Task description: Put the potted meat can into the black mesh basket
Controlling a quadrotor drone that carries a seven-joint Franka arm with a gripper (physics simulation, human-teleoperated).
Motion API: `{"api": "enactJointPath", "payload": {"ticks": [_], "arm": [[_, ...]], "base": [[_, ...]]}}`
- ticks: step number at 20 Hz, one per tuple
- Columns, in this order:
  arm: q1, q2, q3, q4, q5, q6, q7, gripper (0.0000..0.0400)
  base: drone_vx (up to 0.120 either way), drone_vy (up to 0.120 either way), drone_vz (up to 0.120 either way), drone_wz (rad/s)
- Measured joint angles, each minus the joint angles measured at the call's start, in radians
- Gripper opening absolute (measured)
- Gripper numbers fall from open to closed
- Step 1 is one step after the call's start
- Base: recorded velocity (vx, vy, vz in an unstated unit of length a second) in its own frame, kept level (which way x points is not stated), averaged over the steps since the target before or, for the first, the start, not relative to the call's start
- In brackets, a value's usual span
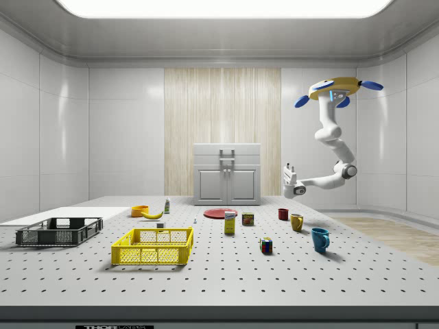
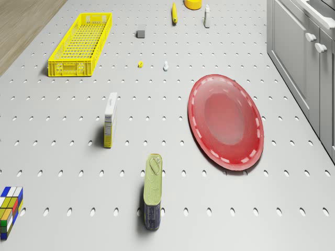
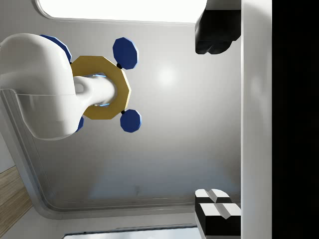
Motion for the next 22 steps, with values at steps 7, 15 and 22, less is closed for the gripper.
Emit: {"api": "enactJointPath", "payload": {"ticks": [7, 15, 22], "arm": [[-0.113, -0.04, 0.323, -0.17, -0.482, 0.024, 0.084, 0.04], [-0.442, -0.151, 0.784, -0.642, -1.333, -0.03, 0.386, 0.04], [-0.768, -0.236, 0.977, -0.788, -1.669, -0.179, 0.618, 0.04]], "base": [[0.12, 0.0, -0.006, 0.0], [0.12, 0.0, -0.12, 0.0], [0.12, 0.0, -0.12, 0.0]]}}
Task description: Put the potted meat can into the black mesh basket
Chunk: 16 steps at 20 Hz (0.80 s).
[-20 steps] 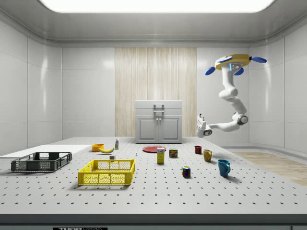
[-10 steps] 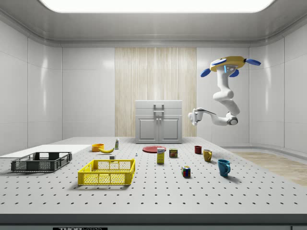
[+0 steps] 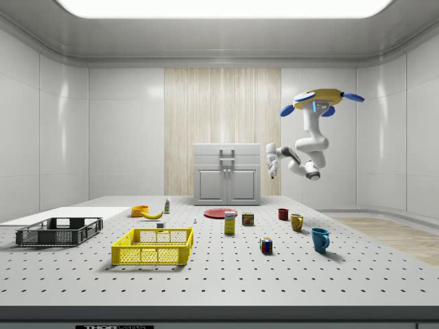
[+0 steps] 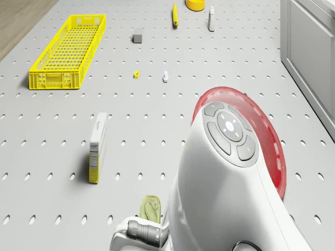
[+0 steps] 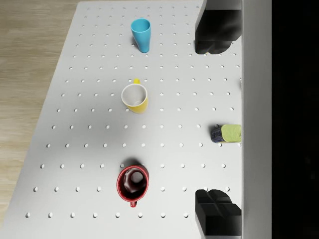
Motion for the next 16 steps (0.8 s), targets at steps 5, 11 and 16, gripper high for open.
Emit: {"api": "enactJointPath", "payload": {"ticks": [5, 11, 16], "arm": [[-0.117, -0.046, 0.057, -0.019, -0.06, -0.045, 0.077, 0.04], [-0.181, -0.089, 0.09, -0.023, -0.071, -0.05, 0.121, 0.04], [-0.207, -0.119, 0.106, -0.023, -0.064, -0.037, 0.141, 0.04]], "base": [[0.12, 0.064, -0.032, 0.0], [0.12, 0.027, -0.067, 0.0], [0.12, 0.0, -0.12, 0.0]]}}
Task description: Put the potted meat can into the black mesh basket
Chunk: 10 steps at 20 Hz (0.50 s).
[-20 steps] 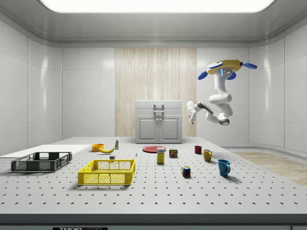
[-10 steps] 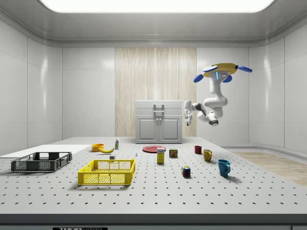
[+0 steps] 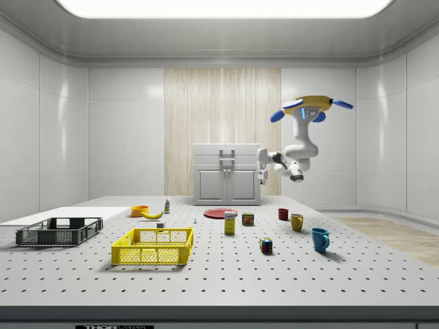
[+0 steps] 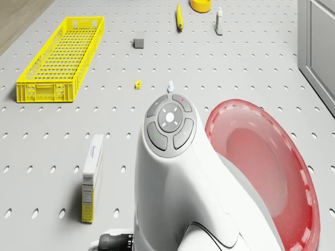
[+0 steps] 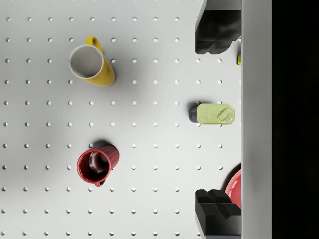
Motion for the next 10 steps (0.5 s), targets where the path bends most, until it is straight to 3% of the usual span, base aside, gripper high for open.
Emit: {"api": "enactJointPath", "payload": {"ticks": [10], "arm": [[-0.028, -0.054, 0.022, 0.003, 0.025, 0.042, 0.024, 0.04]], "base": [[0.12, 0.0, -0.12, 0.0]]}}
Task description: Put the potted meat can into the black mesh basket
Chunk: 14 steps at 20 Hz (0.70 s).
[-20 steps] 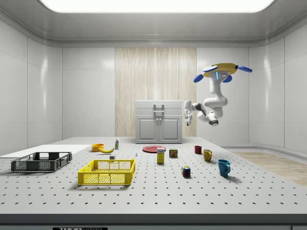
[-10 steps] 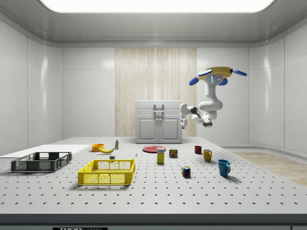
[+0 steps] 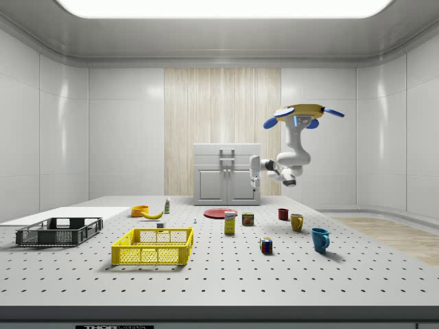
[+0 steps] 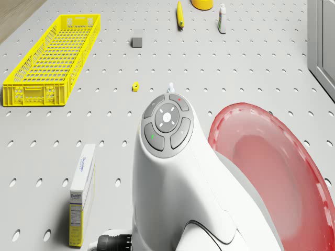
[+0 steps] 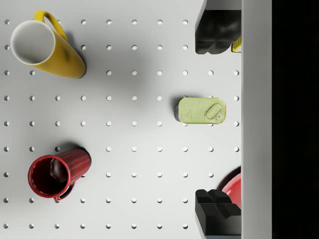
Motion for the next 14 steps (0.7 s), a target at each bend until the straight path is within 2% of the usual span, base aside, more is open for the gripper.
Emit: {"api": "enactJointPath", "payload": {"ticks": [2, 6, 14], "arm": [[-0.004, -0.01, 0.004, 0.001, 0.005, 0.009, 0.004, 0.04], [-0.011, -0.03, 0.01, 0.002, 0.016, 0.027, 0.011, 0.04], [-0.024, -0.069, 0.022, 0.005, 0.036, 0.062, 0.023, 0.04]], "base": [[0.12, 0.0, -0.06, 0.0], [0.12, 0.1, 0.0, 0.0], [0.005, 0.0, -0.12, 0.0]]}}
